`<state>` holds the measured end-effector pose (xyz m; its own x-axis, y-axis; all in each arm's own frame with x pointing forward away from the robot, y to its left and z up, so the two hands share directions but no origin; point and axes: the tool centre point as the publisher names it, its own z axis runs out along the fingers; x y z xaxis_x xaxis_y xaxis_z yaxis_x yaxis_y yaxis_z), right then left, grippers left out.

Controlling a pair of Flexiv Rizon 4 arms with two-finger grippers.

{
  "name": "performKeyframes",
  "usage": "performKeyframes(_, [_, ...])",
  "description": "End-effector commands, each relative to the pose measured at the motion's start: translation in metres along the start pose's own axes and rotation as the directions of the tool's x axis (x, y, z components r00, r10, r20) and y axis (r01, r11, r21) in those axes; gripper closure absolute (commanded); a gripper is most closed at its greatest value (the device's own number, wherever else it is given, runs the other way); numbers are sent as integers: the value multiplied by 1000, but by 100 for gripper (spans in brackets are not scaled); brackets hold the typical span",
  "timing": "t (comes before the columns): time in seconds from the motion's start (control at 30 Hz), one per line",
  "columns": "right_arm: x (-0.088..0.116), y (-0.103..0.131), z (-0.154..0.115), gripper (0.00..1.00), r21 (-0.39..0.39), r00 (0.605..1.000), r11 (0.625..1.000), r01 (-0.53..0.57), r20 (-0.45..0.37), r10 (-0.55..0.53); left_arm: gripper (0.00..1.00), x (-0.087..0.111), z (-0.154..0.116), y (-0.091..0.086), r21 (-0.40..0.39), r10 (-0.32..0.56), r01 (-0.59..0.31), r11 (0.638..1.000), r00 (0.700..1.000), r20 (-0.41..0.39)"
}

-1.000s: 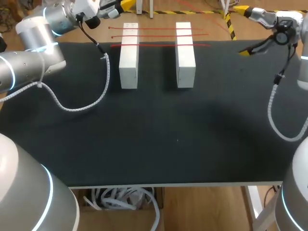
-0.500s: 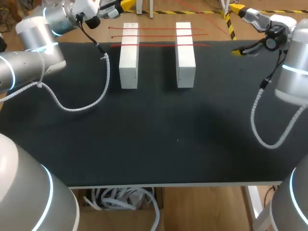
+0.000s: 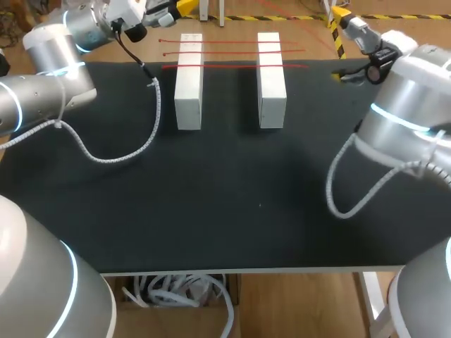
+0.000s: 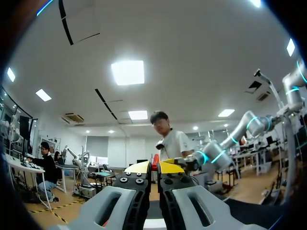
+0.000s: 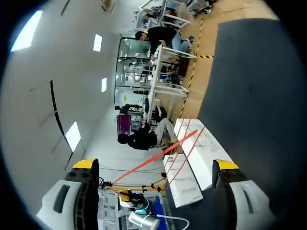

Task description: Grab the tape and strap the tape.

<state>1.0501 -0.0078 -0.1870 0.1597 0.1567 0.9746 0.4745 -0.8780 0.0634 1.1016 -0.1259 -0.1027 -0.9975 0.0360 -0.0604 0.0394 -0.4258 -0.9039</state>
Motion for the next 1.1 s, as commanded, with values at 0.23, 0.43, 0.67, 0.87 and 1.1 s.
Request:
performKeyframes(0.23, [9,5,12,0,-235,991,971,40,-114,-69,100,1,1,0,-1,0,0,1000,1000,4])
performKeyframes(0.43, [11,13,24,0,-264,993,964,12,-110,-42,100,1,1,0,-1,0,0,1000,1000,4])
performKeyframes(0.67, [13,4,31,0,-246,993,969,2,-116,-32,100,1,1,0,-1,0,0,1000,1000,4])
performKeyframes(0.87, [14,3,32,0,-236,993,972,-10,-119,-19,100,1,1,0,-1,0,0,1000,1000,4])
performKeyframes(1.1, [21,23,40,0,-264,984,965,-10,-176,-38,100,1,1,0,-1,0,0,1000,1000,4])
